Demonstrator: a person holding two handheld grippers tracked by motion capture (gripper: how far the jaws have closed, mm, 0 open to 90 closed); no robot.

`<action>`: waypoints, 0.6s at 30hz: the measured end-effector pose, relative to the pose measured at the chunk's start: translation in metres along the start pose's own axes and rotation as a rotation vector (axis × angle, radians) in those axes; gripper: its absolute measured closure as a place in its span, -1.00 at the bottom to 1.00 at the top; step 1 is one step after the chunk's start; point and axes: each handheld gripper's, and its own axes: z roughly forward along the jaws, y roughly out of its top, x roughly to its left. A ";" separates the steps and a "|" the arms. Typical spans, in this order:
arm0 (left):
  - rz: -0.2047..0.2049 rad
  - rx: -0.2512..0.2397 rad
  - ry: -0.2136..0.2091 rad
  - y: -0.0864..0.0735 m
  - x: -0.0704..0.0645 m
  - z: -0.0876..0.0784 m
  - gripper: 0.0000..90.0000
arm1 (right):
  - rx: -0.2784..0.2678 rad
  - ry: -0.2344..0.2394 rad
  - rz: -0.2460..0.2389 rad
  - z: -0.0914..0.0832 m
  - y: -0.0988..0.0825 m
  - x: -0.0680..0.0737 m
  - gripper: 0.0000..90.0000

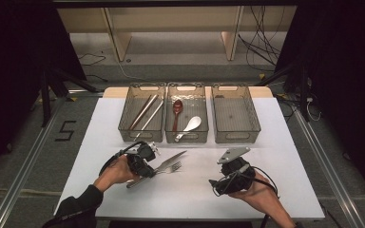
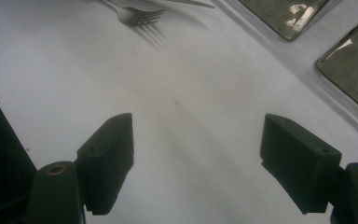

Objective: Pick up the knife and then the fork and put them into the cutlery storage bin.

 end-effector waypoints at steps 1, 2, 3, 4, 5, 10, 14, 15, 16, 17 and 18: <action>-0.004 0.003 -0.011 0.000 0.002 0.000 0.76 | 0.000 -0.001 0.000 0.000 0.000 0.000 -0.41; -0.009 0.000 -0.017 -0.001 0.002 0.000 0.76 | 0.000 -0.001 0.001 0.000 0.000 0.000 -0.41; -0.016 -0.002 -0.023 -0.001 0.003 0.000 0.76 | 0.000 0.000 0.000 0.000 0.000 0.000 -0.41; -0.008 0.004 -0.024 0.000 0.004 0.000 0.76 | 0.002 0.001 -0.002 0.000 0.000 0.000 -0.41; -0.014 0.001 -0.025 0.000 0.004 0.000 0.76 | 0.002 0.000 -0.003 0.000 0.000 0.000 -0.41; -0.033 0.008 -0.043 0.000 0.006 -0.001 0.77 | 0.002 0.001 -0.003 0.000 0.000 0.000 -0.41; -0.056 -0.004 -0.044 0.000 0.009 -0.003 0.77 | 0.002 0.001 -0.003 0.000 0.000 0.000 -0.41; -0.065 -0.013 -0.043 0.000 0.010 -0.004 0.77 | 0.001 0.001 -0.003 0.000 0.000 0.000 -0.41; -0.074 -0.020 -0.044 -0.001 0.011 -0.004 0.78 | 0.000 0.001 -0.001 0.000 0.000 0.000 -0.41; -0.079 -0.021 -0.047 -0.001 0.012 -0.004 0.78 | 0.000 0.001 0.000 0.000 0.000 0.000 -0.41; -0.091 -0.027 -0.046 -0.001 0.013 -0.004 0.78 | 0.000 0.001 0.000 0.000 0.000 0.000 -0.41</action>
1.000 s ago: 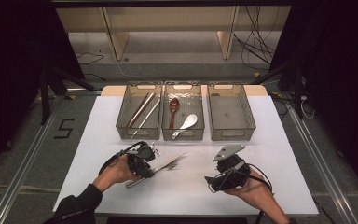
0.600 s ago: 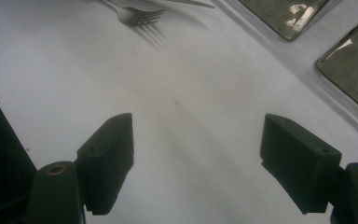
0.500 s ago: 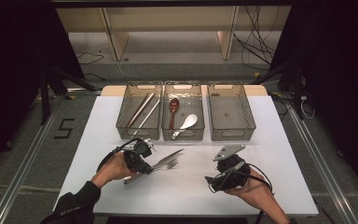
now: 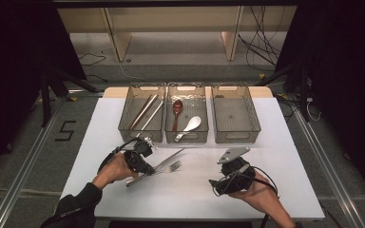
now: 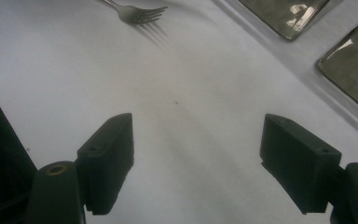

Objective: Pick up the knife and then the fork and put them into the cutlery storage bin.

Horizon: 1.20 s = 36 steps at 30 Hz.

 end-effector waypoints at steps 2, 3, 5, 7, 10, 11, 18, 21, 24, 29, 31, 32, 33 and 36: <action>-0.007 -0.001 0.018 0.000 0.002 0.000 0.78 | 0.002 -0.001 -0.003 0.000 0.000 0.000 -0.41; -0.008 0.003 0.026 0.000 0.003 -0.001 0.79 | 0.002 -0.001 -0.003 0.000 0.000 0.000 -0.41; -0.012 0.001 0.029 0.000 0.004 -0.002 0.80 | 0.003 -0.001 -0.004 0.000 0.000 0.000 -0.41; -0.021 -0.005 0.023 0.000 0.006 -0.002 0.80 | 0.003 0.002 -0.006 0.001 0.000 0.000 -0.41; -0.036 -0.012 0.028 -0.001 0.006 -0.002 0.81 | 0.005 0.002 -0.007 0.001 0.000 0.001 -0.41; -0.031 -0.007 0.031 0.000 0.006 -0.002 0.81 | 0.005 0.002 -0.006 0.001 0.000 0.001 -0.41; 0.004 0.027 0.075 0.003 -0.001 0.003 0.79 | 0.005 0.003 -0.008 0.001 0.000 0.001 -0.40; -0.006 0.023 0.065 0.003 0.001 0.003 0.80 | 0.005 0.003 -0.008 0.001 0.000 0.001 -0.40; -0.001 0.022 0.067 0.003 0.000 0.004 0.80 | 0.005 0.003 -0.006 0.001 0.000 0.001 -0.40; -0.002 0.016 0.069 0.002 0.001 0.005 0.79 | 0.004 0.003 -0.007 0.001 0.000 0.001 -0.40; -0.005 0.013 0.073 0.002 0.000 0.006 0.80 | 0.004 0.004 -0.007 0.001 0.001 0.002 -0.40; -0.007 0.012 0.078 0.001 -0.001 0.006 0.81 | 0.005 0.004 -0.009 0.001 0.001 0.002 -0.40; -0.006 0.011 0.086 0.001 -0.002 0.006 0.81 | 0.006 0.005 -0.009 0.001 0.001 0.002 -0.40; 0.003 0.004 0.095 0.001 -0.002 0.005 0.82 | 0.004 0.005 -0.008 0.000 0.001 0.002 -0.40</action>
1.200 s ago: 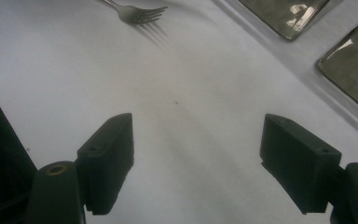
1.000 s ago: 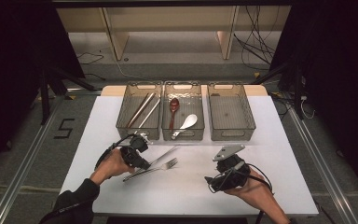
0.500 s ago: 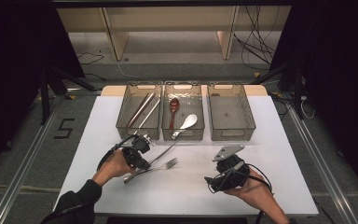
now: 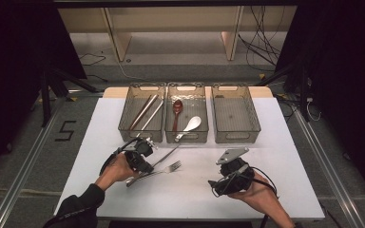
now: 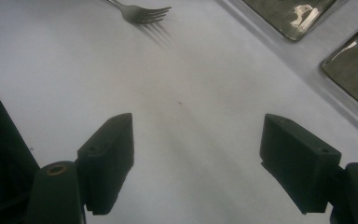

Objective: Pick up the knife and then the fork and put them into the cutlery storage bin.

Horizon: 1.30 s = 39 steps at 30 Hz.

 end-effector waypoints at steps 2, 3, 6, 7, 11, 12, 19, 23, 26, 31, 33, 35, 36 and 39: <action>0.005 -0.019 0.002 -0.001 0.000 0.000 0.83 | -0.001 0.001 -0.001 0.000 0.000 -0.001 -0.40; 0.009 -0.021 -0.005 0.000 0.000 0.000 0.83 | -0.003 -0.001 0.000 0.000 0.000 -0.001 -0.40; 0.029 -0.029 -0.011 0.001 -0.002 -0.002 0.83 | -0.004 -0.002 0.007 -0.001 0.000 -0.002 -0.40; 0.024 -0.043 -0.006 0.001 -0.003 -0.002 0.83 | -0.004 -0.001 0.006 -0.001 0.000 -0.002 -0.40; 0.019 -0.059 -0.026 0.001 -0.002 -0.009 0.83 | -0.008 -0.002 0.008 -0.002 -0.001 -0.002 -0.40; 0.014 -0.073 -0.021 0.001 -0.002 -0.010 0.83 | -0.007 -0.002 0.005 -0.002 0.000 -0.002 -0.40; 0.063 -0.087 -0.057 0.003 -0.013 -0.025 0.83 | -0.028 -0.002 0.002 -0.003 0.001 -0.002 -0.40; 0.133 -0.068 -0.085 0.005 -0.032 -0.028 0.83 | -0.067 0.014 -0.008 -0.007 0.003 0.001 -0.40; 0.182 -0.059 -0.099 0.007 -0.047 -0.029 0.83 | -0.096 0.034 -0.028 -0.011 0.005 0.004 -0.40; 0.242 -0.052 -0.122 0.009 -0.066 -0.031 0.83 | -0.106 0.056 -0.058 -0.011 0.007 0.009 -0.40; 0.266 -0.055 -0.124 0.010 -0.074 -0.031 0.83 | -0.115 0.063 -0.073 -0.011 0.009 0.011 -0.40; 0.286 -0.049 -0.132 0.010 -0.082 -0.030 0.83 | -0.123 0.070 -0.084 -0.012 0.010 0.013 -0.40; 0.298 -0.043 -0.135 0.011 -0.084 -0.030 0.83 | -0.127 0.075 -0.098 -0.012 0.011 0.014 -0.40; 0.326 -0.034 -0.151 0.011 -0.094 -0.028 0.83 | -0.136 0.087 -0.121 -0.012 0.015 0.019 -0.40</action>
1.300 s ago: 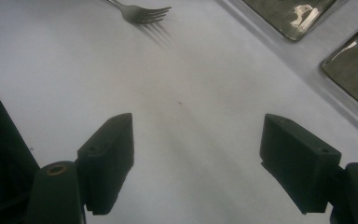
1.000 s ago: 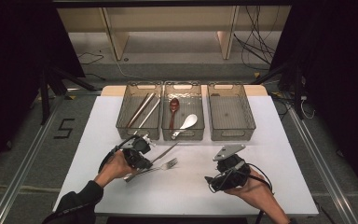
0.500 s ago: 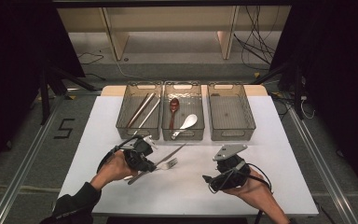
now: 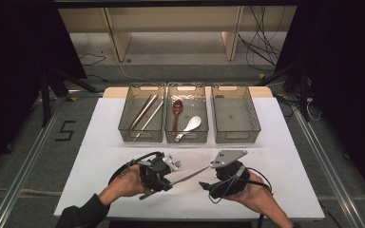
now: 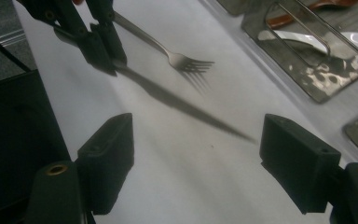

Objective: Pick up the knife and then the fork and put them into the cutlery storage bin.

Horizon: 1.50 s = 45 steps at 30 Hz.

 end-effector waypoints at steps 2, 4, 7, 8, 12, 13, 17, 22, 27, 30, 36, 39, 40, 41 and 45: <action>0.015 0.001 -0.006 0.002 -0.004 0.000 0.83 | 0.000 0.019 -0.016 0.002 0.003 0.003 -0.40; 0.024 0.000 -0.018 0.003 -0.006 0.000 0.83 | 0.005 0.037 -0.034 0.005 0.005 0.005 -0.40; 0.035 0.000 -0.024 0.004 -0.010 0.002 0.83 | 0.024 0.059 -0.064 0.010 0.007 0.007 -0.37; 0.042 0.004 -0.031 0.005 -0.011 0.002 0.83 | 0.031 0.067 -0.079 0.011 0.007 0.008 -0.35; 0.057 0.004 -0.032 0.006 -0.015 0.003 0.83 | 0.061 0.098 -0.113 0.018 0.008 0.010 -0.29; 0.059 -0.001 -0.031 0.006 -0.016 0.002 0.83 | 0.066 0.106 -0.117 0.020 0.008 0.011 -0.26; 0.077 0.002 -0.038 0.008 -0.018 0.002 0.83 | 0.095 0.140 -0.145 0.027 0.008 0.012 -0.15; 0.086 -0.001 -0.043 0.008 -0.021 0.002 0.83 | 0.118 0.168 -0.185 0.033 0.008 0.014 0.01; 0.094 -0.001 -0.052 0.009 -0.023 0.002 0.83 | 0.137 0.184 -0.221 0.037 0.008 0.017 0.14; 0.111 0.007 -0.053 0.010 -0.023 0.001 0.83 | 0.143 0.186 -0.243 0.039 0.008 0.020 0.22; 0.114 0.005 -0.060 0.010 -0.025 0.001 0.83 | 0.156 0.187 -0.281 0.042 0.007 0.025 0.35; 0.108 -0.007 -0.069 0.010 -0.027 0.001 0.83 | 0.157 0.191 -0.301 0.043 0.006 0.026 0.40; 0.126 0.007 -0.070 0.011 -0.026 0.000 0.83 | 0.160 0.193 -0.312 0.043 0.005 0.026 0.42; 0.127 0.007 -0.073 0.011 -0.027 0.001 0.83 | 0.159 0.187 -0.322 0.043 0.005 0.027 0.46; 0.128 0.011 -0.078 0.011 -0.028 0.002 0.83 | 0.154 0.188 -0.336 0.043 0.005 0.028 0.55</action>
